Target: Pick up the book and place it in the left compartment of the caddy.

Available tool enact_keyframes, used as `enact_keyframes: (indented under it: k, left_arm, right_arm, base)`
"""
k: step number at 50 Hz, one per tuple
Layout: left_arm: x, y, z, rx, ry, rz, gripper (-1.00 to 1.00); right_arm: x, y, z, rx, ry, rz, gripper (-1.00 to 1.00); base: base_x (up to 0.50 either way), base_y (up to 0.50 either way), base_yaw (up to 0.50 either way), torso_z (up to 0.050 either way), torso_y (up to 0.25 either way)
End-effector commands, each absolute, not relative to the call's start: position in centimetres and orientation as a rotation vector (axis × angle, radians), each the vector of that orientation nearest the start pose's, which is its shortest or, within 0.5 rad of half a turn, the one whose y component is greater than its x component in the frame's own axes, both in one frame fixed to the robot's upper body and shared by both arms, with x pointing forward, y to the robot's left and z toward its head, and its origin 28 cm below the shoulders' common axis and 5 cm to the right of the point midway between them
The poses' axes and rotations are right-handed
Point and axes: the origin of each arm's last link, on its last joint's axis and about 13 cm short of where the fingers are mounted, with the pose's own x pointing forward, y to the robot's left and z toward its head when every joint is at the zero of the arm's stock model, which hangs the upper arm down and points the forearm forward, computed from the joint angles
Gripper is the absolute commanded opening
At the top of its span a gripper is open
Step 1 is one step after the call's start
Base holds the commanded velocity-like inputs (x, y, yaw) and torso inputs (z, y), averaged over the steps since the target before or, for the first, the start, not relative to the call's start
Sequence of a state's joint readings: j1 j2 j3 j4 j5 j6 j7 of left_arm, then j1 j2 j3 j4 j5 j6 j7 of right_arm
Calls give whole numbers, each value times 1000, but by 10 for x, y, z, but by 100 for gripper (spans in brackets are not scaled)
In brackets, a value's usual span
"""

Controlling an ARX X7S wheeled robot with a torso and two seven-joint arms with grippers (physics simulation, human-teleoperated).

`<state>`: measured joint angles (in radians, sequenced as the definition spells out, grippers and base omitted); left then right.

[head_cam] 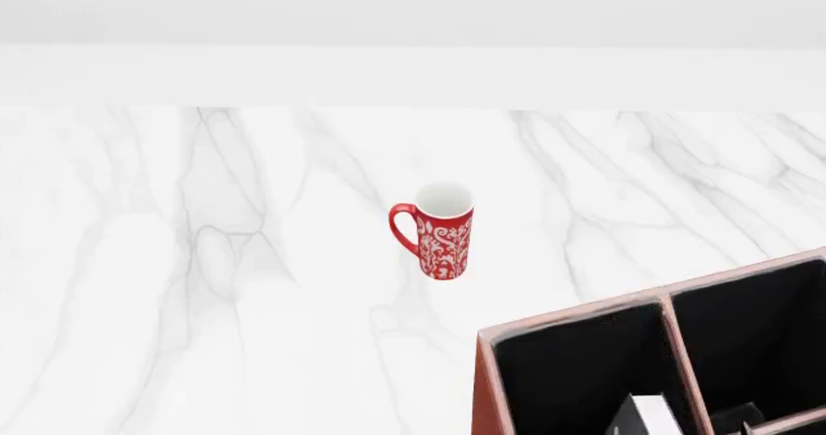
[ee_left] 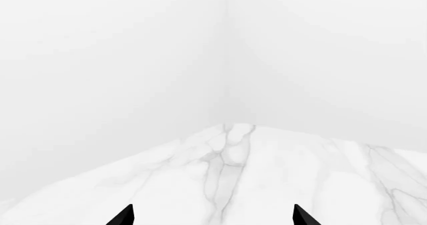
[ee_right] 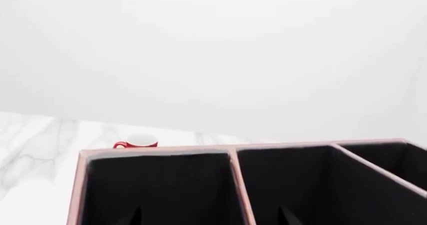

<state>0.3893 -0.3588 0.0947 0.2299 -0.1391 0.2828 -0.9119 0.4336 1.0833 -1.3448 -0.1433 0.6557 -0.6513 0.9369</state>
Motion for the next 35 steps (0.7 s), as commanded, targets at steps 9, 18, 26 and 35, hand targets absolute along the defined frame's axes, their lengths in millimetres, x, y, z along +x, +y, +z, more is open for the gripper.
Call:
enact_keyframes:
  k: [9,18,26,35]
  left_arm:
    - [123,256,21,91,-151,701,100]
    - [123,256,21,92,-151,701,100]
    - [123,256,21,92,-150,701,100]
    - [123,256,21,92,-151,700,100]
  right_arm:
    - [168,-177,63,-109,-114,15,100]
    - [166,-177,62,-107,-114,14,100]
    - [163,-176,68,-101,-132,18,100]
    - [158,-173,77,-94,-160,39,100]
  base:
    - [0,0,0,0,0]
    - [0,0,0,0,0]
    - [0,0,0,1,0]
    - [0,0,0,0,0]
